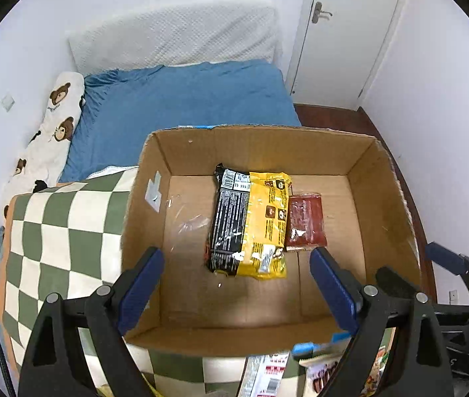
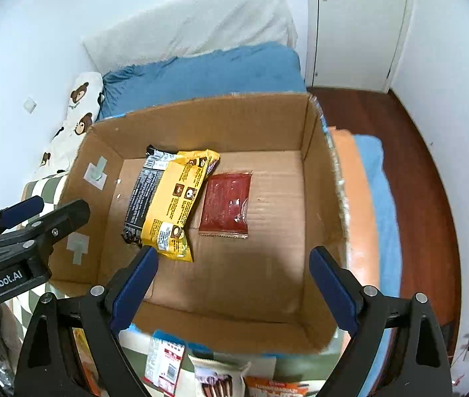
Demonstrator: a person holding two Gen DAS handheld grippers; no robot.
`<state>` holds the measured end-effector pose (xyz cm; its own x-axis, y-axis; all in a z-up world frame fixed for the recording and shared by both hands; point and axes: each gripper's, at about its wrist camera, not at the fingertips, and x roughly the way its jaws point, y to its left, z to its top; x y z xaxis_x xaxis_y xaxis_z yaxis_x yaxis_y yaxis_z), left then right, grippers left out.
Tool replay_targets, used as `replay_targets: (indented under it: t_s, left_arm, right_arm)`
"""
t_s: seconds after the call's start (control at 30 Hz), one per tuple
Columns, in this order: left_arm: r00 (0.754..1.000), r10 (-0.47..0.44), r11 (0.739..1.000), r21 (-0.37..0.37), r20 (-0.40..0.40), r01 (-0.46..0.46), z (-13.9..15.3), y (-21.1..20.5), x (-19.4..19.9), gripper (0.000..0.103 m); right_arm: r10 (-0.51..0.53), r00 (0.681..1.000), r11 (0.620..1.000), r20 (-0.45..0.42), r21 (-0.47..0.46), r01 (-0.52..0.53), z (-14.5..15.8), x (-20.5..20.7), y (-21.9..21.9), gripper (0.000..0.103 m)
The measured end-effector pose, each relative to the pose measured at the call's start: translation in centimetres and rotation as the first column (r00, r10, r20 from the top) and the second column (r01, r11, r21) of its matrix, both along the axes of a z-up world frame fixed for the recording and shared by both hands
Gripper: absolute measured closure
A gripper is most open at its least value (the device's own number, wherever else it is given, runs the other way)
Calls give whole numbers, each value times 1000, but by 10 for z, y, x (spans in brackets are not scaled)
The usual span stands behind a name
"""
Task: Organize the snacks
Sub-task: 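Grasp the yellow cracker bag with left tool while right tool grasps Franzzi pack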
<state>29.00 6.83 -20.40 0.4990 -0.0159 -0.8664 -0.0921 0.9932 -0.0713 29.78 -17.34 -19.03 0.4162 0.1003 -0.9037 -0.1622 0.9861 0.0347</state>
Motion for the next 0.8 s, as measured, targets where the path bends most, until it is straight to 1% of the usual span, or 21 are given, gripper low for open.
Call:
replay_targets:
  t_s: [0.1,0.23,0.37,0.47,0.57,0.67,0.73,0.8]
  left_arm:
    - [999,9,1000,2,32,-9,13,-1,-15,13]
    - [998,11,1000,-1,63,-11,29,-5,-36,13]
    - [997,34,999,-11,74,-33,39,-3,-60,13]
    - [996,62,998,-10,57,-61,35,1,-80,13]
    - [995,98,995,11,12,-98,21,14,-106,13]
    - [987,152,987,61,-47,-149,-7,36,-136,13]
    - [975,190,980,84,-118,-181,-32,58,-157,13]
    - [946,250,968,90,-207,-236,-62,84,-179,13]
  right_arm:
    - [2,999,1000,45,-6,-2,12,-13,5,8]
    - [2,997,1000,72,16,-3,30,-31,1,8]
    - [4,998,998,66,62,-8,45,-50,-6,8]
    - [-4,1000,994,25,111,1,43,-65,-12,8]
    - [-13,999,991,-44,134,19,24,-79,-17,8]
    - [-30,991,991,-131,124,47,-12,-93,-20,8]
    - [-34,981,993,-192,106,55,-38,-100,-17,8]
    - [-37,969,995,-244,84,59,-65,-107,-13,8]
